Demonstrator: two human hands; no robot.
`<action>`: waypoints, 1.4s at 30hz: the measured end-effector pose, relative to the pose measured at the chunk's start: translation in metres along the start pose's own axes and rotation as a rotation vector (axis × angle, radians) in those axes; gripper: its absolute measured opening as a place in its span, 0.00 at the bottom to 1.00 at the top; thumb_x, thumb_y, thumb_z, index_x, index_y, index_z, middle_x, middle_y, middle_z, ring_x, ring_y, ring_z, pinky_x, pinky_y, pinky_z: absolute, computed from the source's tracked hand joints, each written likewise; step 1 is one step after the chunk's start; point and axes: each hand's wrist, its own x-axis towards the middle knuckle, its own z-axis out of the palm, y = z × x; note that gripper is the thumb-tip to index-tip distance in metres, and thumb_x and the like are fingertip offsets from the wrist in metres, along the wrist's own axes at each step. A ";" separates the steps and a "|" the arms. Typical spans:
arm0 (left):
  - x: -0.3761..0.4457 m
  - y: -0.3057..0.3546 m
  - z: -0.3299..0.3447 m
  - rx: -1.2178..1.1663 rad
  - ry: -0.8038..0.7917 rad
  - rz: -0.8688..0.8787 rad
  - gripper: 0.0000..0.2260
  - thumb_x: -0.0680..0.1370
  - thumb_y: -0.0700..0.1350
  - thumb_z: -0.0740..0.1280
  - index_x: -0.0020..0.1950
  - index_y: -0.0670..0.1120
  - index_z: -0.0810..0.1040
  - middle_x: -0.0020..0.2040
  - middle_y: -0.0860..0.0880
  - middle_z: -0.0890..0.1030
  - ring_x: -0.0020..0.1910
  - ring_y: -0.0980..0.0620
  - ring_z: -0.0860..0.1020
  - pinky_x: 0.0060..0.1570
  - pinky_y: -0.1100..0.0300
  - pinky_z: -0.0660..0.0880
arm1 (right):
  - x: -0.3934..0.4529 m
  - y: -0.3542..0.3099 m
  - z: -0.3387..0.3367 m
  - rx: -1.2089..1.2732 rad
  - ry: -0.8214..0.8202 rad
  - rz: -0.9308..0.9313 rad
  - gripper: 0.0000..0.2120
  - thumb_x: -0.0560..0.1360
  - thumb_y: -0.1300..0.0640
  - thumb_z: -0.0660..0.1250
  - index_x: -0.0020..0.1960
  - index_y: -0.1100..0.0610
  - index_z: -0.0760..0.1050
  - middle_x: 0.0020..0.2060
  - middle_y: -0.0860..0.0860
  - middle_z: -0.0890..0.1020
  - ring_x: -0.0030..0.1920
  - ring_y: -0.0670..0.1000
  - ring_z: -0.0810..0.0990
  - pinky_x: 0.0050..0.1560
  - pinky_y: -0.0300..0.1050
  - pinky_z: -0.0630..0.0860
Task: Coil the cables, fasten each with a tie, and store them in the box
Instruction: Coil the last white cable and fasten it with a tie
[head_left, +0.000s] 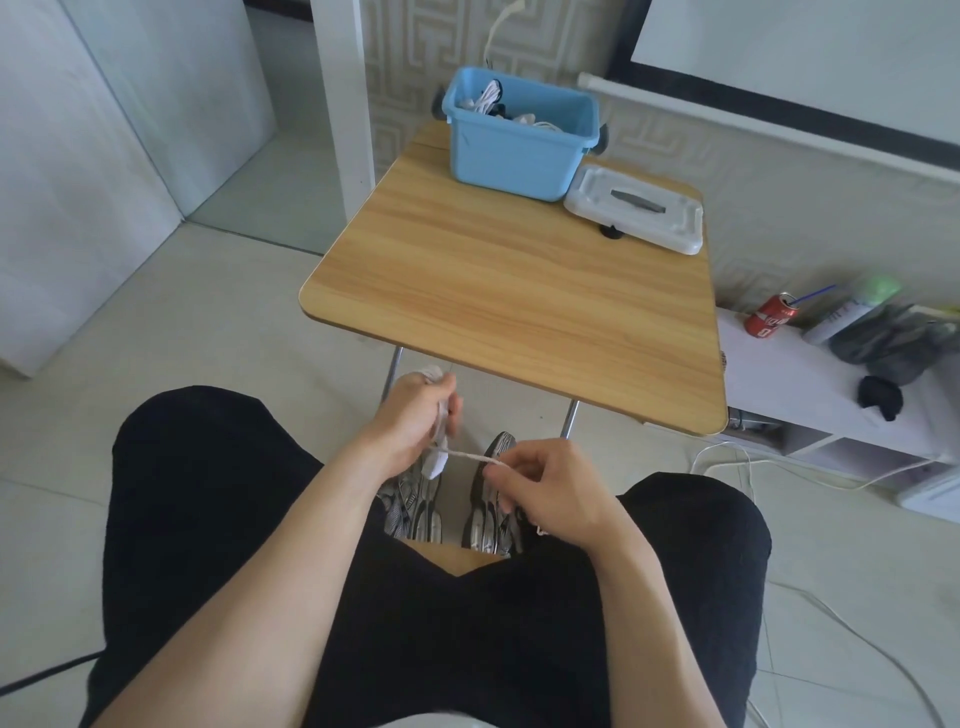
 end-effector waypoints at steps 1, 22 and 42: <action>-0.001 -0.003 0.000 0.114 -0.064 -0.029 0.14 0.85 0.44 0.58 0.42 0.42 0.73 0.36 0.45 0.75 0.32 0.50 0.73 0.39 0.56 0.71 | 0.001 0.001 -0.001 0.004 0.047 -0.021 0.10 0.78 0.52 0.70 0.40 0.54 0.83 0.30 0.50 0.84 0.27 0.50 0.75 0.32 0.47 0.73; -0.021 0.014 0.007 0.027 -0.743 -0.187 0.22 0.82 0.60 0.54 0.34 0.48 0.65 0.23 0.55 0.61 0.20 0.56 0.58 0.23 0.63 0.59 | 0.008 0.022 -0.004 0.301 0.412 -0.133 0.07 0.78 0.53 0.72 0.46 0.55 0.85 0.32 0.47 0.84 0.28 0.44 0.75 0.32 0.40 0.72; -0.016 0.034 -0.004 -1.230 0.196 0.104 0.16 0.81 0.54 0.52 0.39 0.46 0.67 0.30 0.50 0.63 0.26 0.51 0.61 0.32 0.58 0.63 | 0.010 0.027 0.001 0.185 -0.003 -0.044 0.12 0.81 0.55 0.68 0.63 0.48 0.82 0.40 0.50 0.86 0.29 0.47 0.74 0.41 0.50 0.78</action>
